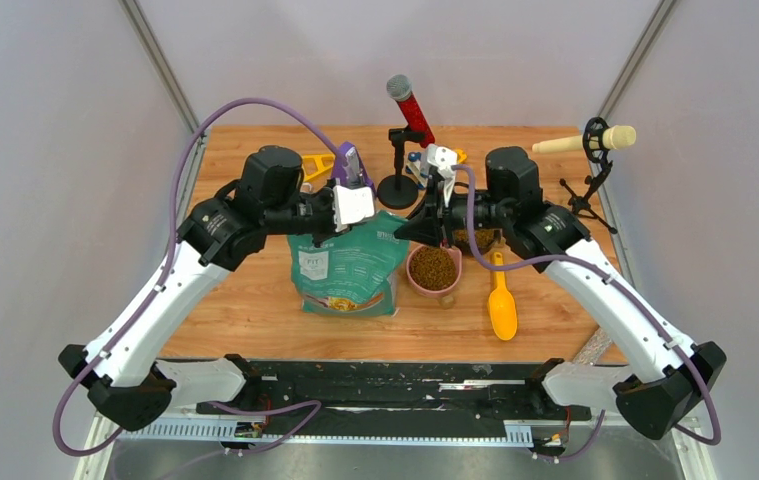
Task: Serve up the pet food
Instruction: Close the pet food bag at the center of the board.
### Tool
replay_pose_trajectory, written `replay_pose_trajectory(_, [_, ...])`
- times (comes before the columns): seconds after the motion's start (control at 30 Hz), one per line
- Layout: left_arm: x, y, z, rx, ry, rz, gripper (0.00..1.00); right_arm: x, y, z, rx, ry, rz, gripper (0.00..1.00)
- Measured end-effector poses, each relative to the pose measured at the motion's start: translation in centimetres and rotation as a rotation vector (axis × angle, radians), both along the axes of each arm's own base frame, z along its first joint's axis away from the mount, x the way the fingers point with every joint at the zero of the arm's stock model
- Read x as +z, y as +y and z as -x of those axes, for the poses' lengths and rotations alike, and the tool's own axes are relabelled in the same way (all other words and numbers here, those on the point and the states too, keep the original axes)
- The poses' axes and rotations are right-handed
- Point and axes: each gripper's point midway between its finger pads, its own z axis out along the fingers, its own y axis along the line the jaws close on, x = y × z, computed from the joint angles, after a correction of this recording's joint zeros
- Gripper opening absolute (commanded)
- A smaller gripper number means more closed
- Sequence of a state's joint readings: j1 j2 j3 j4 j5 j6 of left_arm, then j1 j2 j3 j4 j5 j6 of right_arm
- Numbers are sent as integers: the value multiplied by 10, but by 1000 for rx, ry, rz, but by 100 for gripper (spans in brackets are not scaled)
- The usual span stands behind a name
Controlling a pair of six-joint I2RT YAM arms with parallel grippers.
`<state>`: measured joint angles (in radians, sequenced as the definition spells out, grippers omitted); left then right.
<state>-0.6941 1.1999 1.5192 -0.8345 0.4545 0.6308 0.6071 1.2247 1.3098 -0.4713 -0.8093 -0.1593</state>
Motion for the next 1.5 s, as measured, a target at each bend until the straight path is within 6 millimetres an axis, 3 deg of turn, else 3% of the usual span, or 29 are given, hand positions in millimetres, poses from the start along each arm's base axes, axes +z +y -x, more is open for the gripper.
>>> replay_pose_trajectory(0.23, [3, -1, 9, -33, 19, 14, 0, 20, -3, -1, -20, -81, -41, 33])
replay_pose_trajectory(0.4, [5, -2, 19, -61, 42, 32, 0, 17, 0, -4, -16, -80, -41, 42])
replay_pose_trajectory(0.43, [5, -2, 21, -65, 47, 34, 0, 16, 2, -4, -12, -76, -38, 39])
replay_pose_trajectory(0.5, [6, -1, 23, -69, 50, 36, 0, 10, 7, -3, 1, -67, -26, 23])
replay_pose_trajectory(0.6, [6, 0, 24, -69, 52, 35, 0, 3, 14, -2, 12, -64, -8, 15])
replay_pose_trajectory(0.63, [6, 0, 24, -69, 52, 35, 0, 2, 15, -1, 13, -62, -3, 4])
replay_pose_trajectory(0.73, [6, 0, 24, -69, 52, 36, 0, 2, 17, 0, 12, -73, 3, 0])
replay_pose_trajectory(0.8, [6, 1, 25, -69, 52, 36, 14, 3, 18, 0, 8, -76, 6, 0])
replay_pose_trajectory(0.87, [6, 1, 25, -70, 51, 36, 62, 3, 18, 1, 8, -80, 10, 0])
replay_pose_trajectory(0.93, [8, 0, 26, -79, 46, 41, 80, 3, 19, 1, 6, -85, 15, 0])
replay_pose_trajectory(1.0, [9, -2, 28, -90, 52, 49, 84, 3, 19, 1, 2, -89, 18, 0])
replay_pose_trajectory(1.3, [-1, -1, 19, -73, 25, 20, 80, 3, 18, 6, 58, -161, 18, 0])
replay_pose_trajectory(1.37, [-6, 0, 15, -64, 18, 5, 74, 1, 16, 12, 95, -211, 14, 0])
replay_pose_trajectory(1.5, [-10, -1, 11, -60, 8, -11, 39, -4, 12, 27, 182, -309, 0, 0])
